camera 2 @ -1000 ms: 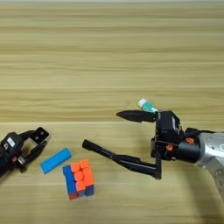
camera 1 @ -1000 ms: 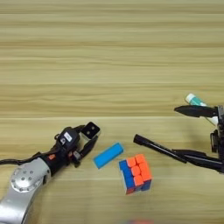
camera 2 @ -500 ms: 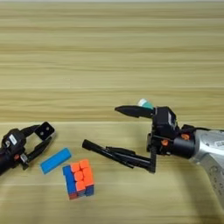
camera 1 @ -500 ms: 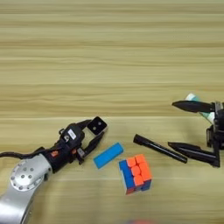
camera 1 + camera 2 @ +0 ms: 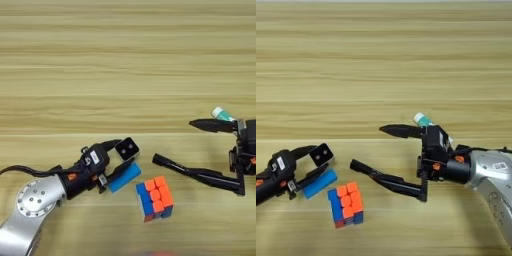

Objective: Move the objects on the table

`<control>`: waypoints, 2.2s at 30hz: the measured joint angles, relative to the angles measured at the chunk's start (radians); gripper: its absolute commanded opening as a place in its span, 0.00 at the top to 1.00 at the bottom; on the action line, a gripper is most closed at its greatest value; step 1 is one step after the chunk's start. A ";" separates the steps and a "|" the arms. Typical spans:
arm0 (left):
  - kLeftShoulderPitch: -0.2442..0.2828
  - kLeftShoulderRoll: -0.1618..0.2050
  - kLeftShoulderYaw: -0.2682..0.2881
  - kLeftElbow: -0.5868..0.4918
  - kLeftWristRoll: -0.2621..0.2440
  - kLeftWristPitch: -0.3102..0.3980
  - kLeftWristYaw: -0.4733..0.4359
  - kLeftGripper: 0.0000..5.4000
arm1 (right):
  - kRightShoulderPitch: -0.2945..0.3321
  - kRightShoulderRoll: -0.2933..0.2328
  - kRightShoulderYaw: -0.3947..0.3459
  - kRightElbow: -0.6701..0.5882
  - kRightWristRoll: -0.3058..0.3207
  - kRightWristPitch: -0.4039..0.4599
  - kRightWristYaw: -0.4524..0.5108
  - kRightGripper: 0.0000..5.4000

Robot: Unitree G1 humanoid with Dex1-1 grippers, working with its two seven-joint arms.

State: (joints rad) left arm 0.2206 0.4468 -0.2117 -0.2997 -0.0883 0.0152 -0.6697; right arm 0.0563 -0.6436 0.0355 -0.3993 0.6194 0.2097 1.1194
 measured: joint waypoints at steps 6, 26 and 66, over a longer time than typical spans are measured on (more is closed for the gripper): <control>-0.055 -0.012 -0.023 0.100 0.009 -0.006 0.000 0.55 | 0.000 0.016 0.008 -0.007 0.001 0.000 -0.007 0.00; -0.352 -0.212 -0.089 0.531 0.089 -0.121 0.076 0.55 | 0.000 0.029 0.014 -0.039 0.005 0.015 -0.043 0.00; -0.228 -0.196 0.052 0.347 -0.001 -0.222 0.098 0.00 | -0.026 0.129 -0.149 0.230 -0.232 -0.086 -0.383 0.00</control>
State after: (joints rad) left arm -0.0078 0.2507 -0.1600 0.0477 -0.0891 -0.2072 -0.5718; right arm 0.0300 -0.5144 -0.1134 -0.1689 0.3871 0.1240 0.7365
